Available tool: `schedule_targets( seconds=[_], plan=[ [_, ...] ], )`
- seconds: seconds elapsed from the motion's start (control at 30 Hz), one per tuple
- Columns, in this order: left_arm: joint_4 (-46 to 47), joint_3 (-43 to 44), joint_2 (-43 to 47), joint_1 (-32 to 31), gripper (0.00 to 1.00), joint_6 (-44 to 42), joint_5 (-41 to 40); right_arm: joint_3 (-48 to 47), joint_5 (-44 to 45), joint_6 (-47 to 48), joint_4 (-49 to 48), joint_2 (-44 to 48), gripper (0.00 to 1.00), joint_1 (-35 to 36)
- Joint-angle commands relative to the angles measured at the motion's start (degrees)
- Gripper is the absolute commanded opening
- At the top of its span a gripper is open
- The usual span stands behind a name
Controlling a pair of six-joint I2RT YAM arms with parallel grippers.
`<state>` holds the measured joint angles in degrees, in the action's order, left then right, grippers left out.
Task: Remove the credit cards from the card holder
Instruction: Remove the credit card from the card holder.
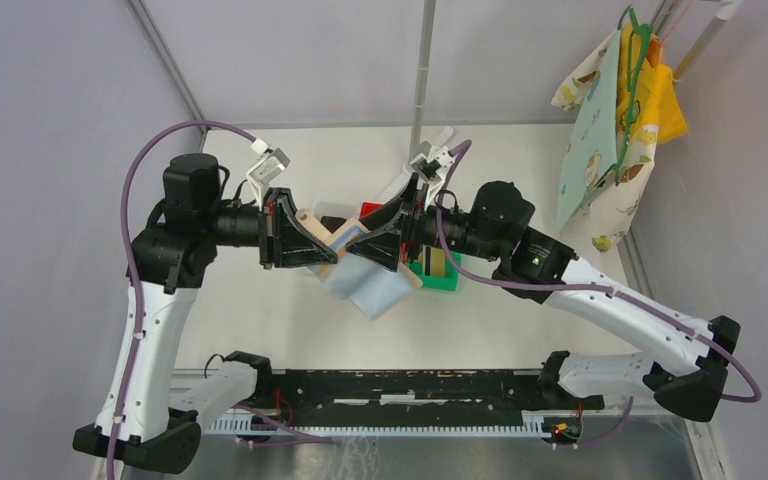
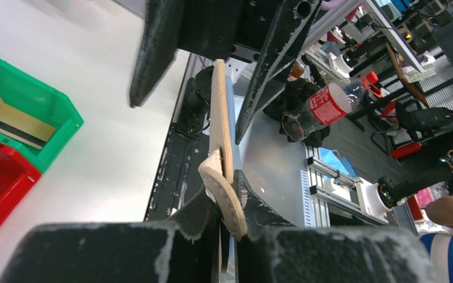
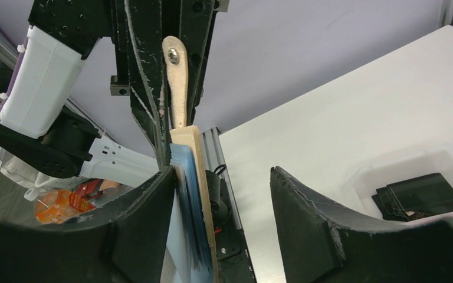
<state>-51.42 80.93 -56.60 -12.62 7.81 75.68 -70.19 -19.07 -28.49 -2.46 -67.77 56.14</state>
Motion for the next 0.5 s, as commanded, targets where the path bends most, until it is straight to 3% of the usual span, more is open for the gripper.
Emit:
schedule_targets(
  seconds=[0.0,0.07,0.13,0.47],
  plan=[
    [2.5,1.7,1.1,-0.2,0.05,-0.5,1.3,-3.7,4.4,1.9,2.4,0.2,0.58,-0.1],
    [2.4,2.1,0.8,-0.2,0.05,-0.3,1.6,-3.0,5.2,2.5,2.4,0.9,0.47,0.0],
    [2.9,2.4,0.2,-0.2,0.06,0.7,2.2,-1.7,5.0,3.0,2.3,1.7,0.43,0.0],
    [8.1,2.1,-0.6,-0.2,0.05,8.4,4.8,4.3,1.6,7.0,2.4,7.6,0.59,0.0]
  ],
)
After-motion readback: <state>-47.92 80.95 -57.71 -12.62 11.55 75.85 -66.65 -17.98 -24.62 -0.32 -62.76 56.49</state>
